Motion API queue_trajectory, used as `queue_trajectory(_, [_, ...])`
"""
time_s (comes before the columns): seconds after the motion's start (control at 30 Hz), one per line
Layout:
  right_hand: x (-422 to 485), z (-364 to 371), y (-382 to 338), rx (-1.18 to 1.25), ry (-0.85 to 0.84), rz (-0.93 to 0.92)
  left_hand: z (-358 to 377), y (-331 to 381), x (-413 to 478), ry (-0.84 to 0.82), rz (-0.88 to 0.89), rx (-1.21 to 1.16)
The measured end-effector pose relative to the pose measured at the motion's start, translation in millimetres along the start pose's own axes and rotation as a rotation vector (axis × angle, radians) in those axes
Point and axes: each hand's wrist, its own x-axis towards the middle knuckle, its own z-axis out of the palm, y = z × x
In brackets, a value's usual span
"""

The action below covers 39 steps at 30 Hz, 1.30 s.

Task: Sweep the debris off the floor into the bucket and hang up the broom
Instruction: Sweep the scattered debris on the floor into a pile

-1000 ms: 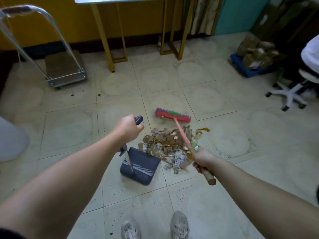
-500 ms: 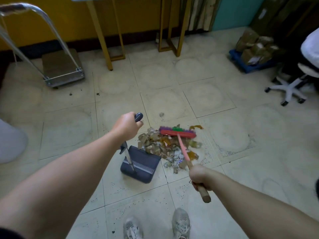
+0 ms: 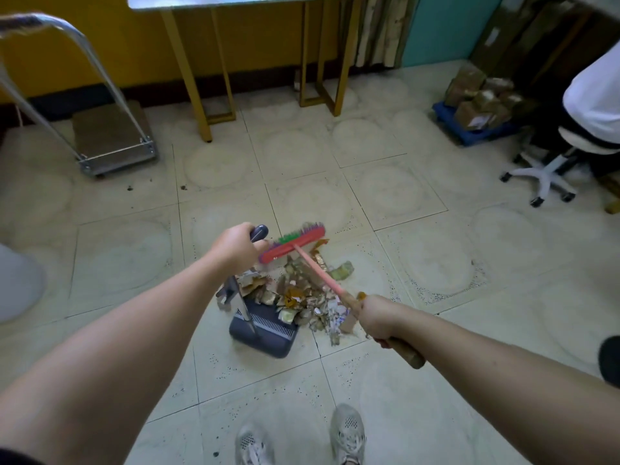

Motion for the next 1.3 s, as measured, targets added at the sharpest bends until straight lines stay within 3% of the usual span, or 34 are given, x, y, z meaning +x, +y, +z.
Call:
queue_trajectory(0.23, [41,-15,-49,-0.119,0.036,-0.122,1,1,-2,-0.03,-0.029,-0.168])
queue_trajectory(0.47, [70,3,-85,-0.335,-0.005,-0.286,4,3,6,0.02,-0.047,-0.107])
queue_trajectory(0.67, [80,-4,-70,-0.541,0.007,-0.327,2,-5,9,0.034,-0.066,-0.073])
queue_trajectory(1.07, [56,-43,-12,-0.413,0.104,-0.161,-1,-5,6,0.035,-0.059,-0.021])
queue_trajectory(1.3, [57,-44,-6,-0.218,0.008,-0.071,-2,-2,6,0.01,-0.052,-0.062])
